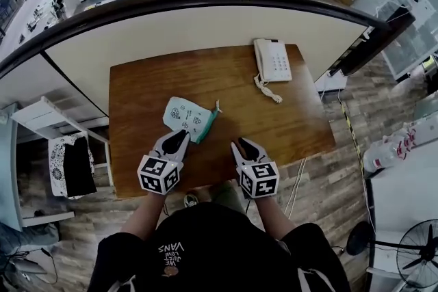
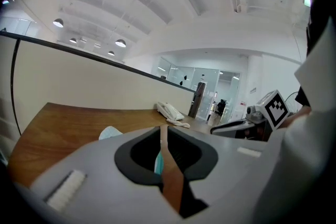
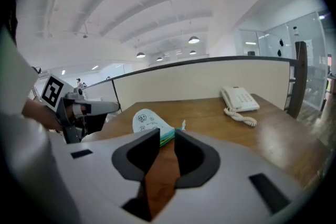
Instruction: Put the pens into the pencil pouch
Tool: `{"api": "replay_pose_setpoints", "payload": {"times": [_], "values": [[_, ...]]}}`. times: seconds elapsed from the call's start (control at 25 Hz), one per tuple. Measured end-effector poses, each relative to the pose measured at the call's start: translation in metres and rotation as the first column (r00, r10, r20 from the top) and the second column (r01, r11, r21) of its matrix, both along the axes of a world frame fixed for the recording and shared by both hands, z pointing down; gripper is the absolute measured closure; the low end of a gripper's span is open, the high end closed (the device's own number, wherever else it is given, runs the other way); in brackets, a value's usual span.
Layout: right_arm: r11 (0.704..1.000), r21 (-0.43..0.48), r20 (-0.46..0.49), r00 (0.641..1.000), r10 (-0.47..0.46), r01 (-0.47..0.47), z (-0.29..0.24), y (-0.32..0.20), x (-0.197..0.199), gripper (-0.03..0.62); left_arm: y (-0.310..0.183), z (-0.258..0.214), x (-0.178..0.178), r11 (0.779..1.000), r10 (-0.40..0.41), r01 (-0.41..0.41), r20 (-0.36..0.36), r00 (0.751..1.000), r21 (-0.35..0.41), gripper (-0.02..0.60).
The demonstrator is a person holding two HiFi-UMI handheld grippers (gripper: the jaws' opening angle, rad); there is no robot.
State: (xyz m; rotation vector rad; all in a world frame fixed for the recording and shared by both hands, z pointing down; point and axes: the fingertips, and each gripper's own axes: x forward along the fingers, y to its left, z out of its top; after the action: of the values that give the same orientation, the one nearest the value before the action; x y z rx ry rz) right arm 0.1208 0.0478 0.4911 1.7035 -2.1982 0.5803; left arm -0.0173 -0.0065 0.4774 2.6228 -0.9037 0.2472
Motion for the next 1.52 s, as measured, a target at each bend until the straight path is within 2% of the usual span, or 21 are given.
{"api": "replay_pose_setpoints", "payload": {"times": [0.12,0.56,0.88,1.52], "values": [[0.999,0.036,0.001,1.0,-0.009,0.009,-0.013,0.006,-0.01,0.538,0.011,-0.01,-0.009,1.0,0.016,-0.016,0.027,1.0,0.025,0.552],[0.992,0.098,0.019,0.996,-0.082,0.08,-0.044,0.02,-0.047,0.568,0.039,-0.032,-0.039,0.997,0.006,-0.01,0.044,0.999,0.075,0.571],[0.99,0.082,0.02,0.992,-0.121,0.119,-0.042,0.026,-0.064,0.58,0.054,-0.031,-0.044,0.996,0.014,-0.021,0.072,0.997,0.091,0.571],[0.978,0.059,-0.009,0.98,-0.199,0.199,-0.043,0.014,-0.086,0.582,0.055,-0.035,-0.051,0.996,-0.001,-0.003,0.049,0.999,0.095,0.571]]}}
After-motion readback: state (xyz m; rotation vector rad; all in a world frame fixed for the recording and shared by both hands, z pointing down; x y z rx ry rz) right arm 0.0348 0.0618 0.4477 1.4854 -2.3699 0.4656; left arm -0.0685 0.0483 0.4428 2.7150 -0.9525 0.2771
